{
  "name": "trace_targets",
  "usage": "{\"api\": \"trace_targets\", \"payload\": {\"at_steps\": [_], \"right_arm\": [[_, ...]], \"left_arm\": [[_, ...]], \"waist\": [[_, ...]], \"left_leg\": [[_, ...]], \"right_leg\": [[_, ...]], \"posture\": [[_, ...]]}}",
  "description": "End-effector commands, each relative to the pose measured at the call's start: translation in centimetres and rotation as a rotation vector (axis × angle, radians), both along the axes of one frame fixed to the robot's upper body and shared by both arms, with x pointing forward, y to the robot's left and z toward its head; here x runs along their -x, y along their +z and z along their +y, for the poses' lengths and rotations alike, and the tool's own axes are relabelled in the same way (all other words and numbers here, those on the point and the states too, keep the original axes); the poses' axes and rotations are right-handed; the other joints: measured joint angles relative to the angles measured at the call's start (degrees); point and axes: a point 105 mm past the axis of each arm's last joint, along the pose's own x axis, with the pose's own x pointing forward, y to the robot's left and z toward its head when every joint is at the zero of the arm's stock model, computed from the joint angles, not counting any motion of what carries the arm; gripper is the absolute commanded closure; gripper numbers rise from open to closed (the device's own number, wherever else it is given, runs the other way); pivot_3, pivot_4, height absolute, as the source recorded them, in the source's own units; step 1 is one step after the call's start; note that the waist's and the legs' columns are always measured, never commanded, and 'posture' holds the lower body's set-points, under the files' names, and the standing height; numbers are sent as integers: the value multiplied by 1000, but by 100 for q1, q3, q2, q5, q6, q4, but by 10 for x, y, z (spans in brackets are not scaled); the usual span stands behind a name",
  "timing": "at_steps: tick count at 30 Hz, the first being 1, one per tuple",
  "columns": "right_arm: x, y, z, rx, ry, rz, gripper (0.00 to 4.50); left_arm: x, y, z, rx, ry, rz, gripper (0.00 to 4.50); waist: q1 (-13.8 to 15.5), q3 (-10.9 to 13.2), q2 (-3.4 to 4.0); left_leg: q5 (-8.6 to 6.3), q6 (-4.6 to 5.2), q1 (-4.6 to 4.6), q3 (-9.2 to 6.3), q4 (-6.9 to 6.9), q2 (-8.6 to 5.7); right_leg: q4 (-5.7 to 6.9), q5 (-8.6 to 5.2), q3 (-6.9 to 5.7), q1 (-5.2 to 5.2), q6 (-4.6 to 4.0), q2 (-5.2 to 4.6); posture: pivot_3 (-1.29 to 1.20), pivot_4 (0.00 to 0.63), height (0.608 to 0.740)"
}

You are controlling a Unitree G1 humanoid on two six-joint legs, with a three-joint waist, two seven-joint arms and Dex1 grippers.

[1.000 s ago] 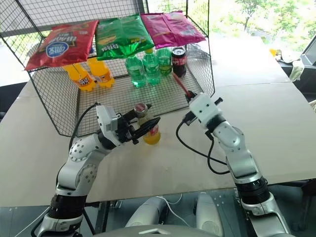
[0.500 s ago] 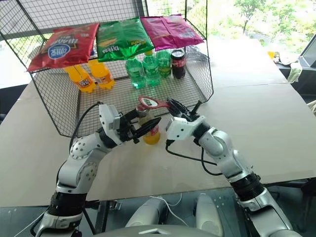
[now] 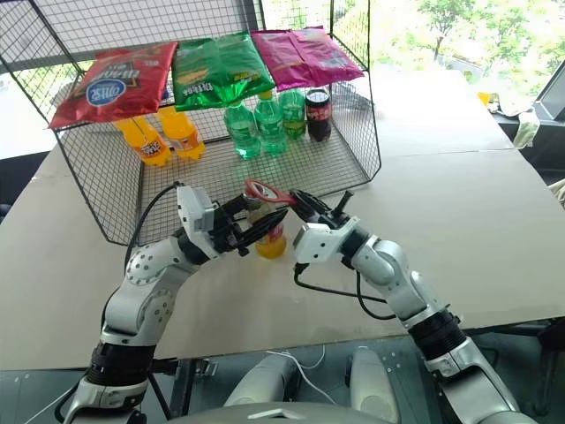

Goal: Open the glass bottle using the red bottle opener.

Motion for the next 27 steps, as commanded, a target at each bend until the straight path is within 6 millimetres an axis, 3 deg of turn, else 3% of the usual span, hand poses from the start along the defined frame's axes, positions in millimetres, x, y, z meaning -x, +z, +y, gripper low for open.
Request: {"api": "trace_targets", "payload": {"at_steps": [1, 10, 27], "right_arm": [[9, -4, 14, 43, 87, -23, 4500], [4, 3, 14, 155, 99, -169, 4500], [-29, 76, -30, 186, -53, -435, 4500]], "left_arm": [[-4, -5, 5, -18, 30, 24, 2378], [-6, -4, 5, -20, 32, 27, 2378], [-7, -7, 5, -16, 38, 38, 2378]], "waist": [[-1, 0, 0], [3, 0, 0], [4, 1, 0]], "left_leg": [[0, 0, 0, 0, 0, 0], [0, 0, 1, 1, -2, 2], [0, 0, -3, 4, -8, 3]], "right_leg": [[0, 0, 0, 0, 0, 0], [-1, 0, 2, 0, 0, 2], [-10, 0, 5, -1, 0, 3]], "posture": [[0, 150, 740], [0, 150, 740], [0, 150, 740]]}}
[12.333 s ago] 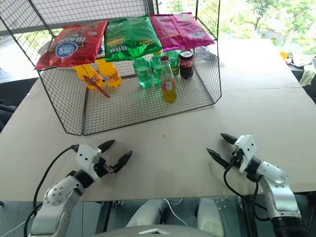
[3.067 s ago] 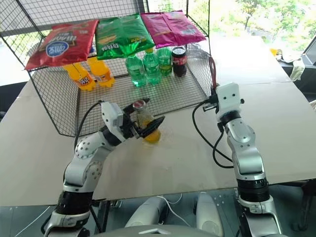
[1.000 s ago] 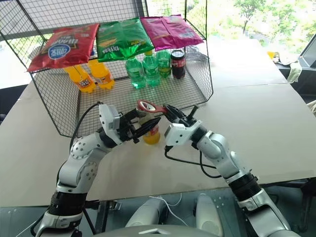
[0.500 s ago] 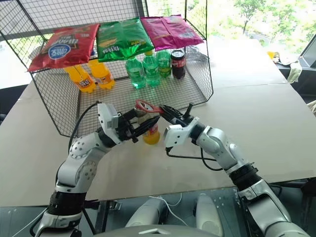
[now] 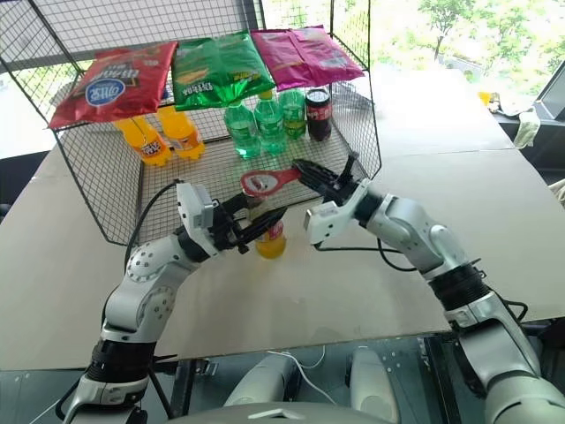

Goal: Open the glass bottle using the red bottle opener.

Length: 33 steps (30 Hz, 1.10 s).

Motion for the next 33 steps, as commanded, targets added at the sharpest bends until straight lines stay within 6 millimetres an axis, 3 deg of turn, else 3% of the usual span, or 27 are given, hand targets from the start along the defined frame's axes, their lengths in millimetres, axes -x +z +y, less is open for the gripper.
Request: {"api": "trace_targets", "payload": {"at_steps": [1, 10, 19, 26, 30, 33], "right_arm": [[-2, 25, -7, -48, -11, -70, 4500], [-6, 36, -15, -100, -19, -67, 4500], [16, -25, 17, -104, 86, 213, 4500], [29, -57, 34, -43, 101, 265, 4500], [31, -54, 34, -38, 97, 203, 4500], [29, -38, 30, -27, 93, 126, 4500]], "left_arm": [[-4, -8, 5, -26, 40, 27, 2378], [-5, -9, 6, -29, 47, 30, 2378], [-4, -11, 6, -29, 50, 32, 2378], [-3, -11, 8, -35, 53, 41, 2378], [-1, -13, 10, -44, 48, 54, 2378], [-1, -13, 11, -46, 46, 58, 2378]], "waist": [[-2, 0, 0], [-3, 1, 1], [-4, 2, 3], [6, 1, 3], [4, 1, 3], [1, 1, 3]], "left_leg": [[0, 0, 0, 1, 0, 0], [0, 0, 0, 1, -3, 2], [0, 0, 0, 1, -7, 5], [0, 0, 5, -1, -7, 5], [0, 0, 9, 2, -6, 5], [0, -1, 11, 2, -7, 5]], "right_leg": [[0, 0, 1, 0, 0, 0], [-2, 0, 1, -1, 0, 0], [-6, 0, 2, -1, 0, 1], [-4, 0, 0, 1, 0, 2], [-4, 0, 2, 1, 0, 3], [-3, 0, 3, 1, 0, 4]], "posture": [[0, 150, 740], [0, 150, 740], [0, 150, 740], [0, 150, 740], [0, 150, 740], [0, 150, 740]]}}
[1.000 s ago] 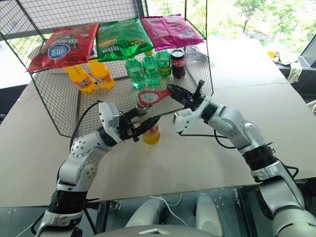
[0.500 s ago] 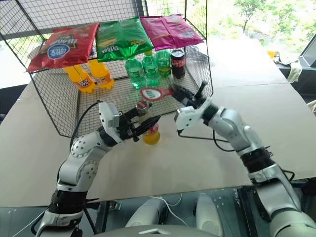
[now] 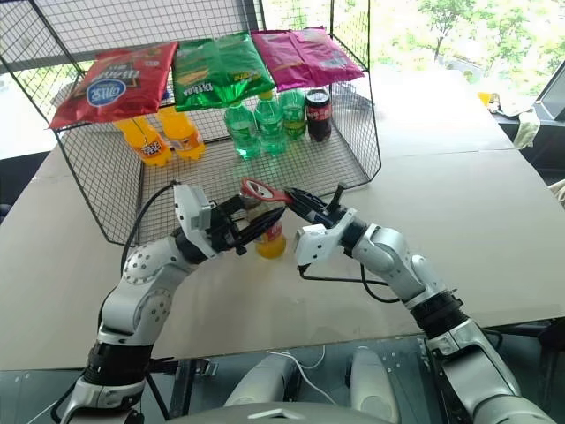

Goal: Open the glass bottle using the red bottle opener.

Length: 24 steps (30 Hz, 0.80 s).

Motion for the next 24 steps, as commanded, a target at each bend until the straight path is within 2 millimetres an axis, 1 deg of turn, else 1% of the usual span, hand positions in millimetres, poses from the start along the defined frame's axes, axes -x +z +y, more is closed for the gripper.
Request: {"api": "trace_targets", "payload": {"at_steps": [1, 3, 5, 9, 11, 12, 14, 16, 24], "right_arm": [[8, 18, 4, 53, 49, -117, 4500], [6, 34, 2, 64, 54, -177, 4500], [3, 56, -1, 70, 53, -250, 4500], [-9, 110, -12, 63, 11, -408, 4500], [-12, 126, -15, 55, -2, -452, 4500], [-12, 132, -16, 49, -5, -465, 4500], [-11, 137, -18, 34, -9, -477, 4500], [-12, 137, -19, 30, -9, -474, 4500], [-15, 124, -25, -10, -32, -400, 4500]], "left_arm": [[-3, -12, 7, -35, 32, 51, 2378], [-4, -12, 7, -36, 31, 53, 2378], [-5, -12, 6, -35, 29, 54, 2378], [-7, -12, 5, -29, 26, 53, 2378], [-7, -13, 4, -27, 26, 53, 2378], [-7, -13, 4, -26, 26, 53, 2378], [-7, -14, 5, -25, 27, 53, 2378], [-7, -14, 5, -24, 29, 53, 2378], [-7, -14, 6, -14, 32, 51, 2378]], "waist": [[-1, 0, 0], [-1, 0, 1], [-2, 1, 1], [-5, 7, 4], [-7, 6, 1], [-2, 4, -2], [17, 2, -5], [15, 2, -4], [0, 3, -2]], "left_leg": [[0, 0, 0, 1, 0, 0], [0, 0, -1, 2, 0, 0], [0, 0, -1, 3, -1, 1], [0, 0, -7, 2, -4, 1], [0, 0, -7, 3, -5, 2], [0, 0, -6, 1, -9, 3], [0, 0, -8, -7, -15, 6], [0, 0, -10, -11, -20, 6], [0, 0, -12, -6, -28, 8]], "right_leg": [[0, 0, 1, 0, 0, 0], [0, 0, 2, 0, 0, 0], [-1, 0, 1, 1, 0, 0], [-4, 0, 0, -2, 0, 0], [-5, 0, 0, -2, 0, 0], [-10, 0, -2, -1, 0, 0], [-22, 0, -8, 0, 0, 0], [-35, 1, -13, 0, -1, 0], [-36, 2, -9, -1, -3, 1]], "posture": [[0, 150, 740], [0, 150, 740], [0, 150, 740], [0, 150, 740], [0, 150, 740], [0, 150, 740], [0, 150, 740], [0, 150, 740], [0, 150, 740]]}}
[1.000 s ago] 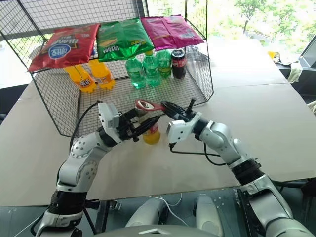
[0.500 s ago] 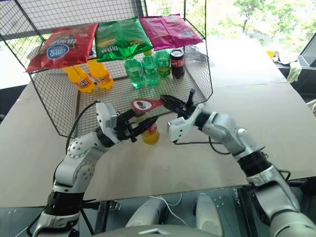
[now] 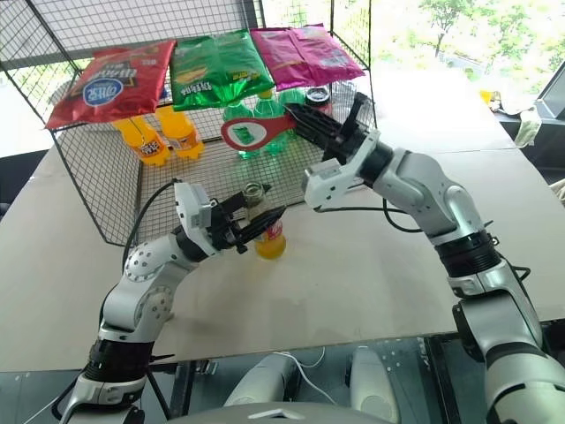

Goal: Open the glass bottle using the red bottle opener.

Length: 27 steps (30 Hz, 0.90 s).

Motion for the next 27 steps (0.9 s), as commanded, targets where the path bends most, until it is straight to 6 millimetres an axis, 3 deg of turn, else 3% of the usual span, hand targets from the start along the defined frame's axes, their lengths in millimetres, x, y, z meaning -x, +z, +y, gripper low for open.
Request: {"api": "trace_targets", "payload": {"at_steps": [1, 9, 12, 13, 16, 27], "right_arm": [[2, 10, -6, -83, -5, 11, 4500], [-14, -14, -23, -260, -74, 258, 4500], [-17, -36, -28, -294, -98, 386, 4500], [-17, -41, -29, -309, -102, 420, 4500], [-14, -49, -30, -320, -107, 465, 4500], [-15, -66, -34, -355, -119, 586, 4500]], "left_arm": [[-6, -15, 9, -22, 48, 59, 2378], [-6, -13, 11, -7, 46, 54, 2378], [-4, -13, 10, 3, 30, 60, 2378], [-4, -13, 10, 3, 29, 59, 1355], [-7, -11, 12, 8, 61, 44, 144], [1, -9, 10, 34, 17, 52, 64]], "waist": [[0, 0, 0], [2, 1, 1], [5, 0, 1], [2, 1, 2], [-9, 5, 5], [-8, 7, 6]], "left_leg": [[0, 0, 1, 1, 0, 0], [0, 0, -1, 0, -4, 2], [0, 0, 0, 0, -7, 2], [0, 0, 0, -1, -10, 2], [0, 1, -4, 1, -18, 3], [0, 1, -17, 12, -49, 10]], "right_leg": [[0, 0, 0, 0, 0, 0], [-6, 2, 0, 0, -2, 0], [-8, 2, 0, 0, -3, 0], [-10, 2, -1, 0, -3, 0], [-17, 2, 0, -6, -3, 1], [-37, 2, 4, -29, -3, 0]], "posture": [[0, 150, 740], [0, 150, 740], [0, 150, 740], [0, 150, 740], [0, 150, 740], [0, 150, 740]]}}
